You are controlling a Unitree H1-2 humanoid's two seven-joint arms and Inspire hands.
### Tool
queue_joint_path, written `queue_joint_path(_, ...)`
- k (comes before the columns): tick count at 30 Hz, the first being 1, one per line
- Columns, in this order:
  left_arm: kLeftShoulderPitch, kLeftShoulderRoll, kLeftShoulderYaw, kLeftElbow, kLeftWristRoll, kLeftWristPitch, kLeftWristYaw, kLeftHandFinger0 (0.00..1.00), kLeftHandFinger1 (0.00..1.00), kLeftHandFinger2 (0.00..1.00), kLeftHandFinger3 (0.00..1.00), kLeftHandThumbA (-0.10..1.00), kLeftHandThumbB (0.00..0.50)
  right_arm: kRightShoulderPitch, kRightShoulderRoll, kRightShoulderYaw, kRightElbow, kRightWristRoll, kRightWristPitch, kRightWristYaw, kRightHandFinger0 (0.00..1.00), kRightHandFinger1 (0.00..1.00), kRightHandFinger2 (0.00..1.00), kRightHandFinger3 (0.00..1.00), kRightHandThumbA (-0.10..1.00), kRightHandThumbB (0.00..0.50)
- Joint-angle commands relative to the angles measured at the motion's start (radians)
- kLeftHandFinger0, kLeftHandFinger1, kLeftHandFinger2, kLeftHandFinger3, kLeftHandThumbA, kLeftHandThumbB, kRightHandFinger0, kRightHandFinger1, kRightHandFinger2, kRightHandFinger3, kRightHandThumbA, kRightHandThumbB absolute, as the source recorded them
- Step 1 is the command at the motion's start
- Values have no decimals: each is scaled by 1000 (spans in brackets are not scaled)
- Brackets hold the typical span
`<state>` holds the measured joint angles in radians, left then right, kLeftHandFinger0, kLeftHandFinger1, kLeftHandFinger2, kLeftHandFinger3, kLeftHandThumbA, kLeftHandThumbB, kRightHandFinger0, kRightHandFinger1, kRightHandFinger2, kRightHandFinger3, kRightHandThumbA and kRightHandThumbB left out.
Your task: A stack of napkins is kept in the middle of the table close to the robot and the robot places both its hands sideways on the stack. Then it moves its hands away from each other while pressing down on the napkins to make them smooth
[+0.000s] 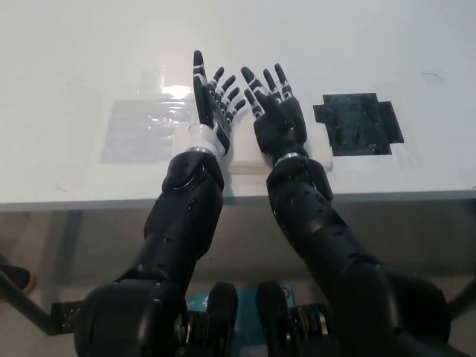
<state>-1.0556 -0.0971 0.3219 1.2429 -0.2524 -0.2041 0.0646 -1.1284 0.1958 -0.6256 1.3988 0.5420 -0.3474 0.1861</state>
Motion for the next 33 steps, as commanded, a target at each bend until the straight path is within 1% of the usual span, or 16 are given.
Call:
queue_joint_path(1,-15,-4,-15,4,-5,-46,-17,1000,1000,1000,1000,1000,263,-11,13,-7,-2,42,20,69,1000,1000,1000,1000,1000,294)
queue_joint_path(4,0,-3,-26,22,5,-59,-17,1000,1000,1000,1000,1000,263,10,13,10,2,28,18,72,1000,1000,1000,1000,1000,292)
queue_joint_path(5,7,-3,-30,29,7,-59,-18,1000,1000,1000,1000,1000,275,20,14,20,4,18,17,65,1000,1000,1000,1000,1000,301)
queue_joint_path(6,12,-3,-31,32,5,-57,-20,1000,1000,1000,1000,1000,277,26,14,25,4,13,16,63,1000,1000,1000,1000,1000,301)
queue_joint_path(11,53,-9,-38,41,-5,-61,-62,1000,1000,1000,1000,1000,269,71,10,60,9,-5,9,62,1000,1000,1000,1000,1000,302)
queue_joint_path(13,68,-9,-60,37,16,-66,-55,1000,1000,1000,1000,1000,271,85,5,73,13,-14,3,53,1000,1000,1000,1000,1000,306)
queue_joint_path(16,89,-1,-82,29,24,-81,-64,1000,1000,1000,1000,1000,295,104,-7,96,12,-26,-11,64,1000,1000,1000,1000,1000,315)
queue_joint_path(17,96,5,-84,21,21,-84,-75,1000,1000,1000,1000,1000,313,106,-14,99,9,-26,-12,68,1000,1000,1000,1000,1000,327)
queue_joint_path(18,99,10,-84,11,16,-80,-82,1000,1000,1000,1000,1000,306,107,-22,107,7,-30,-19,73,1000,1000,1000,1000,1000,315)
queue_joint_path(20,111,21,-77,-12,1,-74,-97,1000,1000,1000,1000,1000,309,110,-40,112,-1,-26,-18,88,1000,1000,1000,1000,1000,286)
queue_joint_path(24,153,52,-75,-82,-9,-71,-130,1000,1000,1000,1000,1000,306,118,-77,123,-21,-25,-32,103,1000,1000,1000,1000,1000,288)
queue_joint_path(25,159,57,-74,-95,-10,-69,-132,1000,1000,1000,1000,1000,316,118,-81,123,-23,-24,-32,106,1000,1000,1000,1000,1000,280)
queue_joint_path(27,187,74,-72,-154,-13,-52,-137,1000,1000,1000,1000,1000,313,121,-98,119,-36,-19,-41,111,1000,1000,1000,1000,1000,255)
queue_joint_path(33,239,108,-76,-292,-13,-15,-146,1000,1000,1000,1000,1000,304,142,-137,114,-84,-8,-43,145,1000,1000,1000,1000,1000,255)
